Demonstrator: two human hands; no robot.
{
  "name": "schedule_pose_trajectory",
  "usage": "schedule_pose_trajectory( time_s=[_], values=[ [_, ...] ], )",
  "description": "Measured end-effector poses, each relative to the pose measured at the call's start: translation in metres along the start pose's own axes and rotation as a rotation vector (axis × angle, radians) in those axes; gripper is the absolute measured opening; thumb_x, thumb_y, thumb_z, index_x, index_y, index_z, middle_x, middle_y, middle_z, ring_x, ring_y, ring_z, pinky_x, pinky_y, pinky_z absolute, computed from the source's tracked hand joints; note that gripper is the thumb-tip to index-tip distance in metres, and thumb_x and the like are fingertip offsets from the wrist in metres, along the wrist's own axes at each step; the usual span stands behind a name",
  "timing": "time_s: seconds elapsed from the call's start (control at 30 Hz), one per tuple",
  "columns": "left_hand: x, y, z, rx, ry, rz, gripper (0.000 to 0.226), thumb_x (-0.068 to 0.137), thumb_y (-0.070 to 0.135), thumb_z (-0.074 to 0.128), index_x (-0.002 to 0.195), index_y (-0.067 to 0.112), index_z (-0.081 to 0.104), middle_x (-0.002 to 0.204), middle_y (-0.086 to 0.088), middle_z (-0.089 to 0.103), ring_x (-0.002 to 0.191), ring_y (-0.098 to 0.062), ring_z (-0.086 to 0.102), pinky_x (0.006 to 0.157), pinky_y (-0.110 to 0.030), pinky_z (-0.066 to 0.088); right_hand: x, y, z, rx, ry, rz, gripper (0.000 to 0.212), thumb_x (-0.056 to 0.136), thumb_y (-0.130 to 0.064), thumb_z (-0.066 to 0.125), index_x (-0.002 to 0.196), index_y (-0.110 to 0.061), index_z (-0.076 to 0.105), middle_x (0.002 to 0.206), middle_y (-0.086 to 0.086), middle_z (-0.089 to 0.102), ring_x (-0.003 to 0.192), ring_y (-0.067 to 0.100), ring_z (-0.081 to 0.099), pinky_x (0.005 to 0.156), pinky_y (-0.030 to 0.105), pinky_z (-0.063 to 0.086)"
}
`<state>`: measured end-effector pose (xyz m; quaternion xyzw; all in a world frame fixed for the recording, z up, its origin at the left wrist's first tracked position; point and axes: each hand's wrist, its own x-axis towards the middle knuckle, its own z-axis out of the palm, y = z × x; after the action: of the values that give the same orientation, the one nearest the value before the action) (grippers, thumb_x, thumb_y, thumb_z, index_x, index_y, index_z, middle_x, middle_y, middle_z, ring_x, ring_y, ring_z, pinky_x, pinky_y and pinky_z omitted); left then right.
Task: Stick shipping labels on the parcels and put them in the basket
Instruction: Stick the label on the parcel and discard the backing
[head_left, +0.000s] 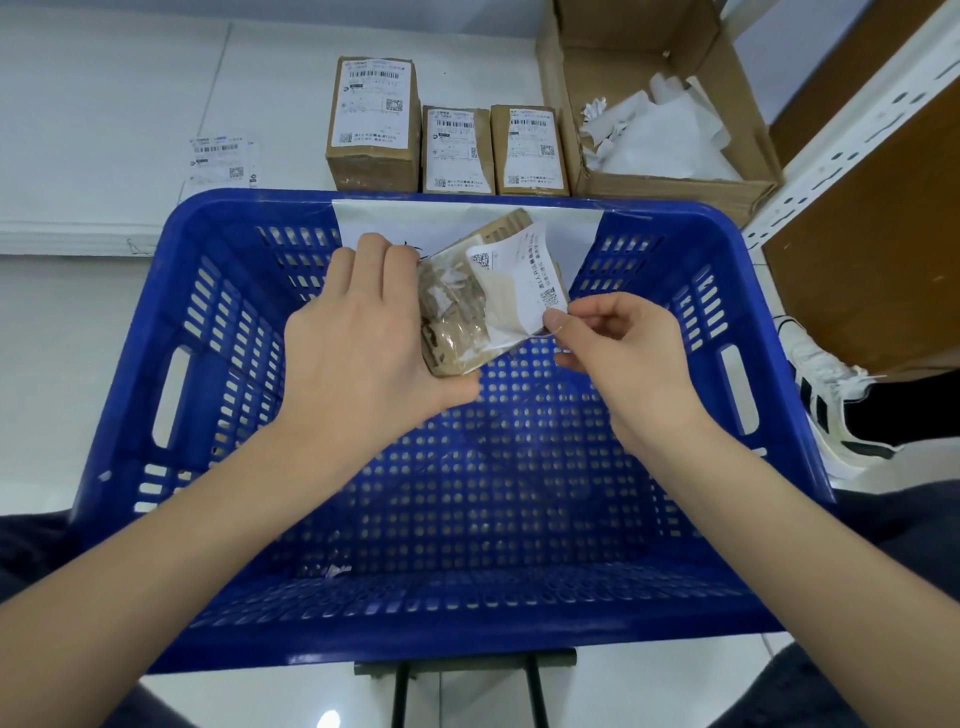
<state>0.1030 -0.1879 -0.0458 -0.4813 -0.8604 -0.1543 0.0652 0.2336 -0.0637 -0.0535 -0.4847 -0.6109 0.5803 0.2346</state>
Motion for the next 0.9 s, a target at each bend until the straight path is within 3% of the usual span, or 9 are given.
schedule_pose_trajectory(
  time_s=[0.1,0.27,0.43,0.6,0.7,0.83,0.9],
  values=[
    [0.000,0.000,-0.002,0.000,0.001,-0.002,0.075,0.046,0.051,0.076,0.097,-0.001,0.054,0.092,-0.014,0.055,0.081,-0.034,0.056,0.049,-0.028,0.035,-0.002,-0.002,0.000,0.088,-0.020,0.016,0.006,0.085,-0.012,0.070,0.084,-0.009,0.064,0.079,0.002,0.063,0.067,0.004,0.059,0.062,0.017,0.054],
    [0.000,-0.001,-0.002,0.042,-0.015,0.002,0.076,0.043,0.052,0.072,0.095,-0.001,0.054,0.091,-0.016,0.055,0.080,-0.035,0.055,0.048,-0.029,0.034,-0.003,0.002,0.002,-0.104,0.010,-0.132,0.009,0.088,-0.017,0.067,0.081,-0.015,0.062,0.077,-0.004,0.063,0.069,0.004,0.059,0.072,0.028,0.057],
    [0.003,-0.005,0.003,0.103,-0.105,-0.013,0.082,0.036,0.050,0.082,0.098,0.003,0.057,0.093,-0.015,0.055,0.082,-0.036,0.054,0.048,-0.029,0.031,-0.015,0.004,0.008,-0.270,-0.067,-0.312,0.015,0.090,-0.012,0.062,0.080,-0.020,0.054,0.080,-0.013,0.057,0.072,-0.006,0.052,0.065,0.008,0.042],
    [0.004,-0.005,0.003,0.106,-0.120,-0.051,0.087,0.042,0.057,0.074,0.110,0.007,0.055,0.102,-0.012,0.053,0.092,-0.032,0.052,0.054,-0.032,0.032,-0.023,0.002,0.008,-0.266,-0.126,-0.418,0.028,0.089,-0.006,0.061,0.078,-0.028,0.049,0.078,-0.015,0.056,0.074,-0.003,0.055,0.067,0.011,0.044],
    [0.006,-0.002,0.000,0.088,-0.175,-0.105,0.090,0.045,0.062,0.067,0.118,0.011,0.050,0.110,-0.007,0.050,0.101,-0.026,0.050,0.060,-0.034,0.036,-0.018,-0.003,0.004,-0.209,-0.092,-0.406,0.019,0.088,-0.007,0.064,0.083,-0.020,0.052,0.079,-0.012,0.057,0.073,-0.003,0.056,0.068,0.011,0.045],
    [0.005,-0.001,-0.003,0.051,-0.160,-0.124,0.088,0.046,0.062,0.069,0.116,0.011,0.050,0.109,-0.006,0.050,0.102,-0.026,0.051,0.062,-0.034,0.038,-0.013,-0.006,0.003,-0.099,-0.115,-0.296,0.035,0.079,-0.005,0.074,0.091,-0.022,0.046,0.088,-0.006,0.058,0.074,0.000,0.060,0.069,0.013,0.050],
    [0.002,0.000,-0.002,0.067,-0.151,-0.092,0.087,0.046,0.061,0.069,0.114,0.009,0.052,0.107,-0.007,0.051,0.099,-0.028,0.052,0.059,-0.034,0.035,-0.010,-0.006,0.002,-0.118,-0.122,-0.229,0.033,0.077,-0.004,0.076,0.096,-0.017,0.052,0.090,-0.004,0.063,0.074,0.001,0.062,0.070,0.015,0.052]
  ],
)
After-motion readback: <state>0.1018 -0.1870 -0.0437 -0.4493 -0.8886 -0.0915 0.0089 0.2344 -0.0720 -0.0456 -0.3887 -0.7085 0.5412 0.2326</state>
